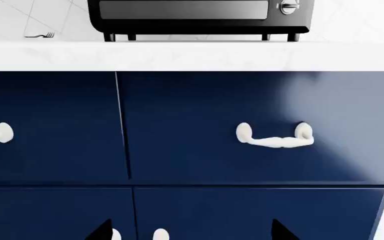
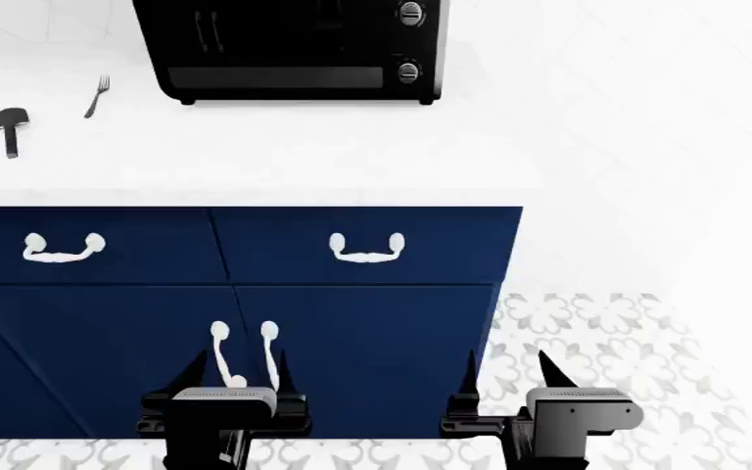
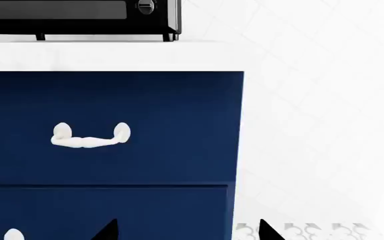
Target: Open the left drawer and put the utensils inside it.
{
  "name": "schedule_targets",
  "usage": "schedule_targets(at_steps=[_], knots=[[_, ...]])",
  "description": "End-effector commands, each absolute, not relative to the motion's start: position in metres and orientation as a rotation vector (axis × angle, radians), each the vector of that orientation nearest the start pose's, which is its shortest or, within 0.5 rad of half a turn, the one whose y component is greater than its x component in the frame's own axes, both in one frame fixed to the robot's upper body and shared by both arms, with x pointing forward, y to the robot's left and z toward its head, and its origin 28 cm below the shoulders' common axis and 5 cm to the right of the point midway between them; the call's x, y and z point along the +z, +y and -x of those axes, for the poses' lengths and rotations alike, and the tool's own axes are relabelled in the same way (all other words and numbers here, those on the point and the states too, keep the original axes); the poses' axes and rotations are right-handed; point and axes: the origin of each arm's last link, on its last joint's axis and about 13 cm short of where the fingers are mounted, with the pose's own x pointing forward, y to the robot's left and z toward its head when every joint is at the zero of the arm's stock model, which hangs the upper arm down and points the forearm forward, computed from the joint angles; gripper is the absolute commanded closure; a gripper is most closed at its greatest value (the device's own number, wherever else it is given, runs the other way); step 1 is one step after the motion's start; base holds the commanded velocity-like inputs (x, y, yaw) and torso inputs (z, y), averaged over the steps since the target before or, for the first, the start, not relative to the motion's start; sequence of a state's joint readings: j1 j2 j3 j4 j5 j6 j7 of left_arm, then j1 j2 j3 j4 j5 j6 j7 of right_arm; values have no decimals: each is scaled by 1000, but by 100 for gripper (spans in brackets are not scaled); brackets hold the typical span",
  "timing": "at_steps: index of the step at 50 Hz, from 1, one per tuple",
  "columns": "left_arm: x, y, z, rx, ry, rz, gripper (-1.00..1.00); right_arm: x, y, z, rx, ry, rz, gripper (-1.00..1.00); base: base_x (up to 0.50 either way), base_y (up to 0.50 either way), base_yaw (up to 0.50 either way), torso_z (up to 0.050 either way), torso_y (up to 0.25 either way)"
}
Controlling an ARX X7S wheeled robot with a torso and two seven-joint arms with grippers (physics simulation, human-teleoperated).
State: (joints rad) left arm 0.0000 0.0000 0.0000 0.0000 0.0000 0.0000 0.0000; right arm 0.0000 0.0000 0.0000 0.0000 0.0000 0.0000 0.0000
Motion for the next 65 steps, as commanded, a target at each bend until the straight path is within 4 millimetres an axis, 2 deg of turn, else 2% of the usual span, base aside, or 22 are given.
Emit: schedule_targets(at_steps=[1,6,7,9,17,28,65], knots=[[14,204,-203,-33,15,-46,-100,18,-94,-207,23,12,18,-100,0,0,0,0,0],[17,206,-205,4,-15,-50,-100,21,-94,-205,41,-14,-49,-100,0,0,0,0,0],[21,207,-203,13,-45,-68,-100,23,-92,-205,50,-21,1,-100,0,0,0,0,0],[24,209,-202,18,-100,-67,-100,30,-92,-207,41,-39,-9,-100,0,0,0,0,0],[24,211,-202,50,-58,-63,-100,27,-93,-210,24,-33,29,-100,0,27,0,0,0],[28,209,-197,59,-88,-97,-100,26,-90,-209,36,-36,69,-100,0,482,0,0,0],[28,211,-197,63,-84,-113,-100,27,-92,-208,29,-35,72,-100,0,500,0,0,0]])
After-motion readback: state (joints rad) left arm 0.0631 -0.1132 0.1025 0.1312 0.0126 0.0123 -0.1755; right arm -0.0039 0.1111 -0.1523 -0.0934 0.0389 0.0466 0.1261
